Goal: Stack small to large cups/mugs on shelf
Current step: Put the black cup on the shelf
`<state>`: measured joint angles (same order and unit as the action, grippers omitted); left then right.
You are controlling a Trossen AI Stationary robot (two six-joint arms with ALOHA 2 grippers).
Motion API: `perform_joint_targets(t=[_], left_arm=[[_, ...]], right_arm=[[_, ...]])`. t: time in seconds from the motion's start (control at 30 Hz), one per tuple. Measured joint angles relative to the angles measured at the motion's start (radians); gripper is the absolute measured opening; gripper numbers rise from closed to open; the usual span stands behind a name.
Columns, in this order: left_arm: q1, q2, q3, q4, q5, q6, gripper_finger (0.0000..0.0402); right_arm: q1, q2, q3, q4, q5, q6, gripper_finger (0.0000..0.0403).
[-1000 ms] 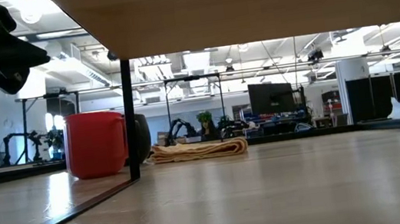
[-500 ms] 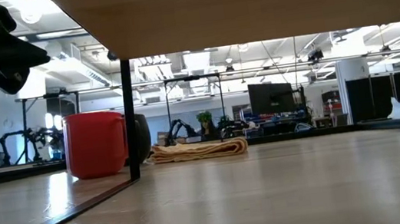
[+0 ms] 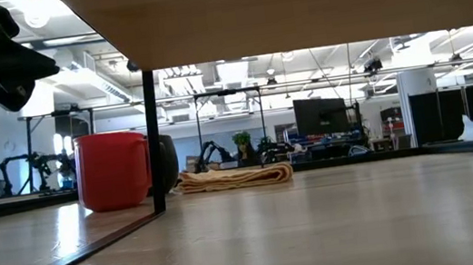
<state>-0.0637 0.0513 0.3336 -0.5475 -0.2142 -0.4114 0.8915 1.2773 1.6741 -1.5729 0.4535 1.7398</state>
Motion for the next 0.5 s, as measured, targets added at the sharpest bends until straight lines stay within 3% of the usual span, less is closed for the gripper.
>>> perform_joint_targets(t=[0.17, 0.33, 0.5], left_arm=[[0.000, 0.000, 0.000, 0.000, 0.000, 0.000, 0.0045], [0.000, 0.000, 0.000, 0.000, 0.000, 0.000, 0.0045], [0.000, 0.000, 0.000, 0.000, 0.000, 0.000, 0.0045]], right_arm=[[-0.057, -0.029, -0.038, 0.001, 0.005, 0.014, 0.0096], [-0.101, -0.018, -0.104, 0.001, -0.073, 0.050, 0.0019], [-0.109, -0.017, -0.154, 0.008, -0.076, 0.156, 0.0009]])
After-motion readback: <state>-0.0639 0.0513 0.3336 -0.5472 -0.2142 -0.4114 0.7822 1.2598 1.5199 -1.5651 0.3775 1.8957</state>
